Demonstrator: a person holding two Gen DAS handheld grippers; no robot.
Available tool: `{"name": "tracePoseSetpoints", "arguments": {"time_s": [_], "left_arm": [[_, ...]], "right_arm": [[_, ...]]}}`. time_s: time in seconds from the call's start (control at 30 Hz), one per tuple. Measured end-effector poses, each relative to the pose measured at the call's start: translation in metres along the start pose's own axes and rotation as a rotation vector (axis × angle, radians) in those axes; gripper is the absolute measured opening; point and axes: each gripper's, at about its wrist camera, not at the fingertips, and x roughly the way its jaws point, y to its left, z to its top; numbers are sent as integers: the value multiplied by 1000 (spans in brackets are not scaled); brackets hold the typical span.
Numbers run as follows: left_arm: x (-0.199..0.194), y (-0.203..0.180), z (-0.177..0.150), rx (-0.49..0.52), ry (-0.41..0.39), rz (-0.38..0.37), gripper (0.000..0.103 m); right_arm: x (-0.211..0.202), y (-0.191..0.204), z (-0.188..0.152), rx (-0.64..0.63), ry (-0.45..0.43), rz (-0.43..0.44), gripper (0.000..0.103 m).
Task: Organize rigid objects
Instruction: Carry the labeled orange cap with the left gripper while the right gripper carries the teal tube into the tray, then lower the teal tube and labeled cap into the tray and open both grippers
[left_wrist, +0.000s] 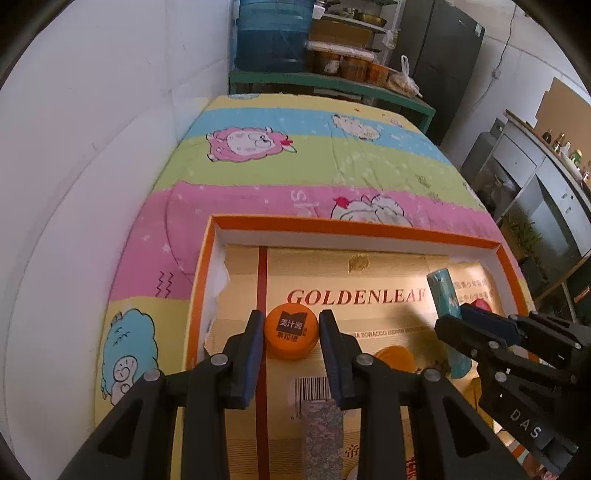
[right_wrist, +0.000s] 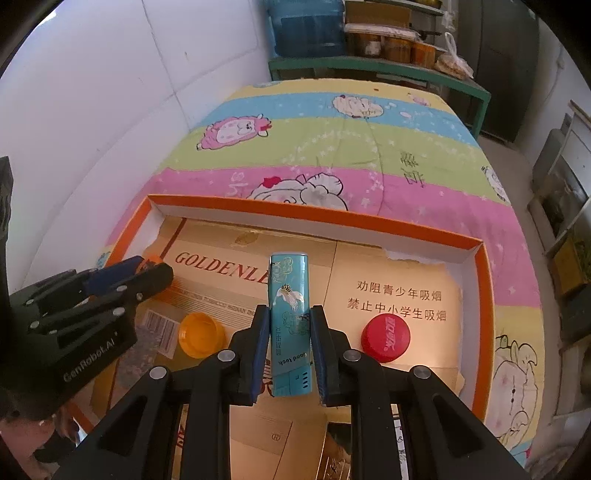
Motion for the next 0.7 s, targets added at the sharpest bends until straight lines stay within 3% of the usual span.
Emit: {"name": "tracePoseSetpoints", "arguments": {"time_s": [0.43,0.57,0.7], "left_arm": [[3,-3,-12,-4,6,39,31],[2,-12,-21,31,-26,88,31],[-1,-9,-23,-12,-27,75,31]], "right_arm": [[12,0,-2,-6,15,-19,22],[12,0,-4,-8,10,-19,23],[12,0,-4,-11,5,-20,23]]}}
